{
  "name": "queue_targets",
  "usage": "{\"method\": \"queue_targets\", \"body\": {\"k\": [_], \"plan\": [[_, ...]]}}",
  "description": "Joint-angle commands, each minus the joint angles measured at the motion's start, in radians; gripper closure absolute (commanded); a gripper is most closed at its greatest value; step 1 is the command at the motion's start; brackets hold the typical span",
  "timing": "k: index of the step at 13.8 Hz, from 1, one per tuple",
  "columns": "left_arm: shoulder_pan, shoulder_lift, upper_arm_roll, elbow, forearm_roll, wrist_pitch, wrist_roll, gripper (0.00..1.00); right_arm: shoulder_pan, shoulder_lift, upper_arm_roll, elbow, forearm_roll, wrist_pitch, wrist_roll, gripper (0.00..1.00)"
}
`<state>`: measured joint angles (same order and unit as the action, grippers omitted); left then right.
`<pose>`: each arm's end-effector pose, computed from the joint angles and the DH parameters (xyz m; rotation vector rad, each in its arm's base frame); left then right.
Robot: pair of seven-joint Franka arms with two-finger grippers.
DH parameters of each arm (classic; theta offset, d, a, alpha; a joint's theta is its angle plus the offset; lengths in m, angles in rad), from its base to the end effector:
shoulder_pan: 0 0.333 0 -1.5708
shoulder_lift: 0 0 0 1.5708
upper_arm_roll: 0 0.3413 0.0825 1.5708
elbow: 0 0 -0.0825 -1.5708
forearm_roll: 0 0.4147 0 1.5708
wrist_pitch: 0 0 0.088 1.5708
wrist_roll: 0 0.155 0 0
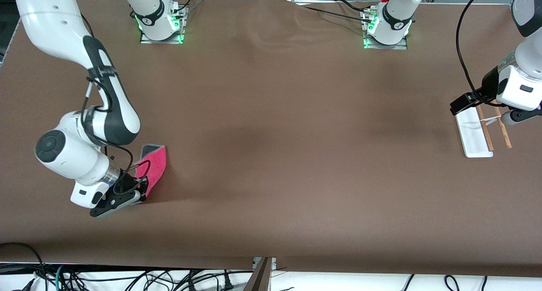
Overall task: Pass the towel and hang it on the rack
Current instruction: 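Lift the towel with the right gripper while the left gripper approaches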
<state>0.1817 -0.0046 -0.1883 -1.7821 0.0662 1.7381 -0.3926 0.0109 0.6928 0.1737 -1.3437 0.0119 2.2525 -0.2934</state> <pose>0.5857 0.0051 0.5122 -3.0155 -0.5701 0.0393 0.7994 0.1208 0.3042 -2.9520 -0.6286 -0.3507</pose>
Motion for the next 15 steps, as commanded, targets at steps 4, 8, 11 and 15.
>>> {"method": "queue_targets", "body": {"k": [4,8,11,15], "plan": [[-0.008,-0.006,0.003,-0.005,0.023,0.014,-0.006,0.0,0.161,-0.041,0.026,0.129,-0.035,-0.154,0.506,1.0],[-0.013,0.086,-0.003,0.14,0.026,-0.092,-0.008,0.0,0.296,-0.102,0.029,0.13,-0.046,-0.153,0.837,1.0],[-0.013,0.109,-0.002,0.187,0.029,-0.163,0.008,0.0,0.408,-0.102,0.026,0.153,-0.049,-0.153,1.067,1.0],[0.039,0.158,0.01,0.179,0.008,-0.206,0.255,0.0,0.538,-0.099,0.023,0.211,-0.079,-0.125,1.327,1.0]]}}
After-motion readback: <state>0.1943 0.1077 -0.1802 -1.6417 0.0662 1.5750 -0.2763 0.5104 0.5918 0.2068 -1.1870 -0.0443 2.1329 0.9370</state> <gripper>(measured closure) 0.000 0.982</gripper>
